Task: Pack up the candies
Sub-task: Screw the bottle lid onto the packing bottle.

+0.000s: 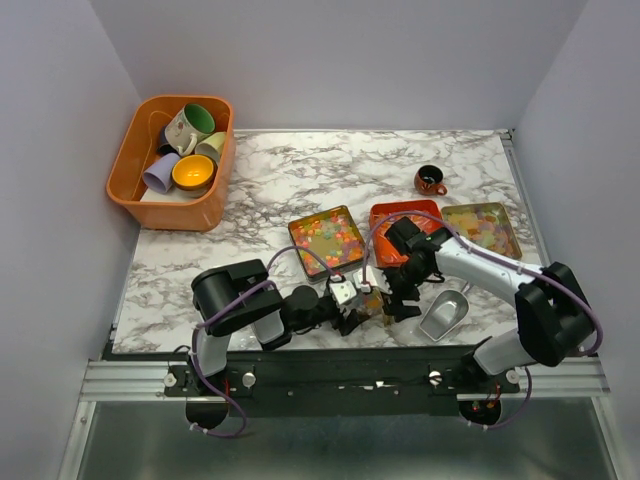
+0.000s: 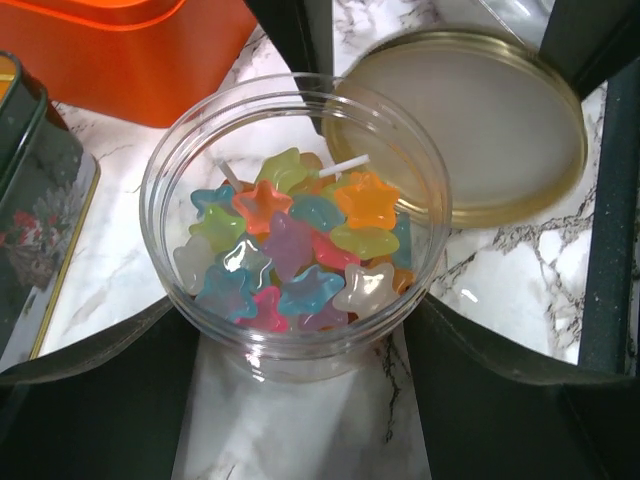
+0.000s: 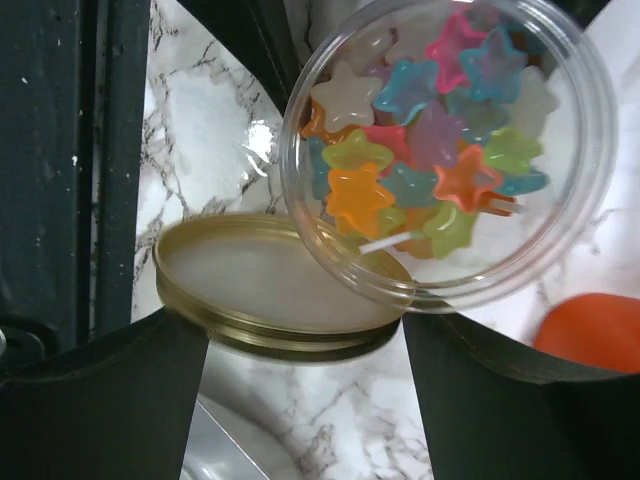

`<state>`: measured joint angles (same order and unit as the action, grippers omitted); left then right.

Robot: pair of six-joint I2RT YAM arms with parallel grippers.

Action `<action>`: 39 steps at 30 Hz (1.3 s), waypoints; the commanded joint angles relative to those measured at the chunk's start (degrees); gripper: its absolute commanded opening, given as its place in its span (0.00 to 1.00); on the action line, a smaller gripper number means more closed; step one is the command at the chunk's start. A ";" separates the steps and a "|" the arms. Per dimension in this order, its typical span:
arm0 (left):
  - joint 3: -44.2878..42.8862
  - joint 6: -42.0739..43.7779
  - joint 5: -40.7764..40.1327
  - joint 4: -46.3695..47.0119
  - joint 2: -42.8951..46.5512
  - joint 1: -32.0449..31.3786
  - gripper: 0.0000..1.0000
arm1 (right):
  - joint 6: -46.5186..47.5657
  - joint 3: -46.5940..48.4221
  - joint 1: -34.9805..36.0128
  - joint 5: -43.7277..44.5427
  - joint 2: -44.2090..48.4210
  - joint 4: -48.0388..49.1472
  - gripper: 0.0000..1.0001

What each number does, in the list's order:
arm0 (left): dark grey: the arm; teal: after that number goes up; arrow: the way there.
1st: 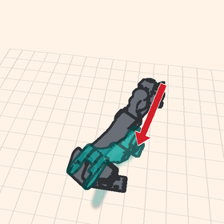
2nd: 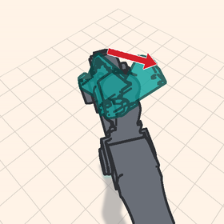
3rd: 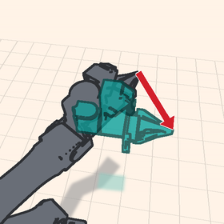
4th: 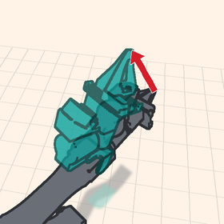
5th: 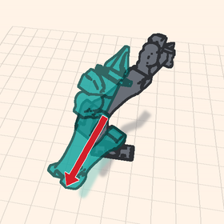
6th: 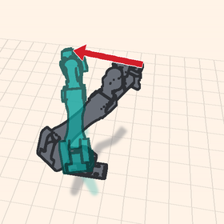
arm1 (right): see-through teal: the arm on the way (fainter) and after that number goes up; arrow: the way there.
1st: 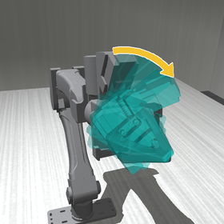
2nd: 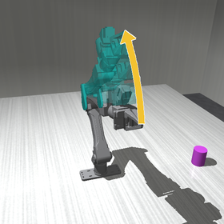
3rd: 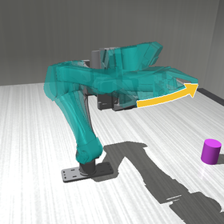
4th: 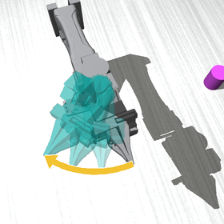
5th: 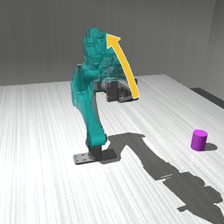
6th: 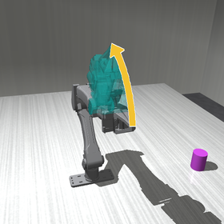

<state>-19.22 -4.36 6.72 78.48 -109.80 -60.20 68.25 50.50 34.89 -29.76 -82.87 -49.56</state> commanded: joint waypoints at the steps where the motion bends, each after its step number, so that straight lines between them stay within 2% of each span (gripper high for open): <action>1: -0.20 -1.09 -0.22 2.47 -0.86 0.70 0.00 | -6.18 1.79 0.44 -0.30 -3.69 1.92 0.82; 12: -0.29 -0.30 -0.31 0.89 -0.07 0.70 0.00 | -16.83 4.16 -1.41 -0.48 -2.12 6.76 0.79; 13: -0.38 -0.21 -0.22 0.71 0.02 0.70 0.00 | -17.27 4.34 -1.84 0.13 -2.12 7.02 0.77; 15: -0.46 -0.04 0.04 0.01 0.20 0.70 0.00 | -17.10 5.57 -2.37 0.31 -2.64 6.41 0.67; 16: -0.55 -0.03 -0.21 -0.08 0.02 0.70 0.00 | -16.75 7.40 -3.33 1.10 -3.60 4.67 0.55; 18: -0.64 0.05 -0.13 -0.08 -0.06 0.62 0.01 | -16.13 8.29 -4.30 0.41 -4.14 2.29 0.50; 19: -0.64 0.05 0.04 -0.25 0.02 0.62 0.01 | -15.87 8.73 -4.66 -0.03 -4.05 1.41 0.42; 22: -0.82 0.23 0.48 -0.78 0.11 0.62 0.02 | -15.25 10.32 -5.45 -1.70 -3.79 -1.94 0.39; 30: -1.43 1.63 0.84 -2.28 -0.06 0.44 0.04 | -17.88 17.16 -5.71 -5.57 -5.63 -6.42 0.36; 39: -1.52 1.99 0.31 -2.45 -0.33 0.18 0.04 | -19.65 23.41 -5.71 -8.74 -12.57 -6.78 0.36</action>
<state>-20.27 -2.94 6.76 77.10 -109.82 -59.70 49.84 70.96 29.39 -35.14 -92.07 -54.30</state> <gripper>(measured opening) 0.818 0.361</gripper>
